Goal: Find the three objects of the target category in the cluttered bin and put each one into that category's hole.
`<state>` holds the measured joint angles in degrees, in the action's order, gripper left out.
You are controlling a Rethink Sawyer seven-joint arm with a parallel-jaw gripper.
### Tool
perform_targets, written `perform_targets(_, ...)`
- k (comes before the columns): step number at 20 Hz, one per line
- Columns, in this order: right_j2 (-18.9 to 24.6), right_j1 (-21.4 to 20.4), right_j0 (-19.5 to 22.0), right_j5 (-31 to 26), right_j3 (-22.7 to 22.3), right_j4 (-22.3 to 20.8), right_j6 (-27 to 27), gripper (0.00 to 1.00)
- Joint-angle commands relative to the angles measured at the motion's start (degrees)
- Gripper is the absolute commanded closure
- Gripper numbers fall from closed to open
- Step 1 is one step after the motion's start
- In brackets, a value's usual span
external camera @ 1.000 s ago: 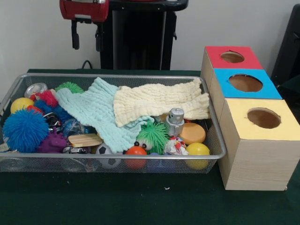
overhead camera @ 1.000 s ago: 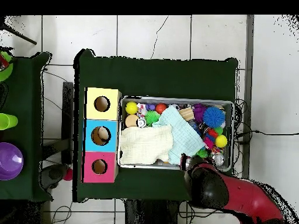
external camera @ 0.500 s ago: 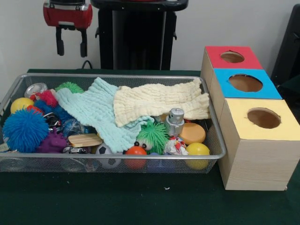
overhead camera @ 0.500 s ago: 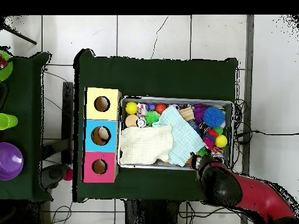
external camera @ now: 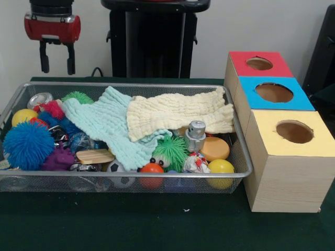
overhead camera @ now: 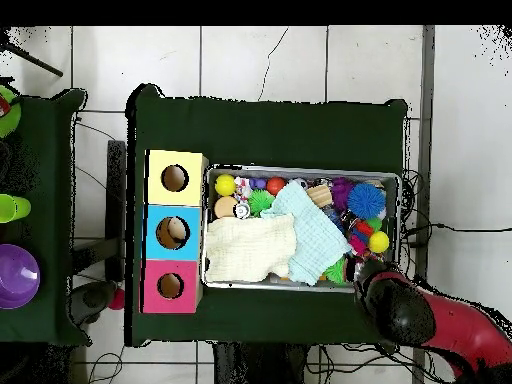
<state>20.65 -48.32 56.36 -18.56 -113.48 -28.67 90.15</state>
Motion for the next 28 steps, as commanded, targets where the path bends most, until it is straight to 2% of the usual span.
perform_targets(1,4.9,5.6,0.2,0.1,7.4,-7.2,-6.4,0.00)
perform_targets(10,4.8,9.3,0.3,1.7,9.9,-9.6,-3.5,0.00)
perform_targets(20,6.6,11.2,2.3,3.1,10.2,-10.2,-2.8,0.00)
perform_targets(28,6.2,13.4,2.3,4.5,11.6,-12.0,-2.5,0.00)
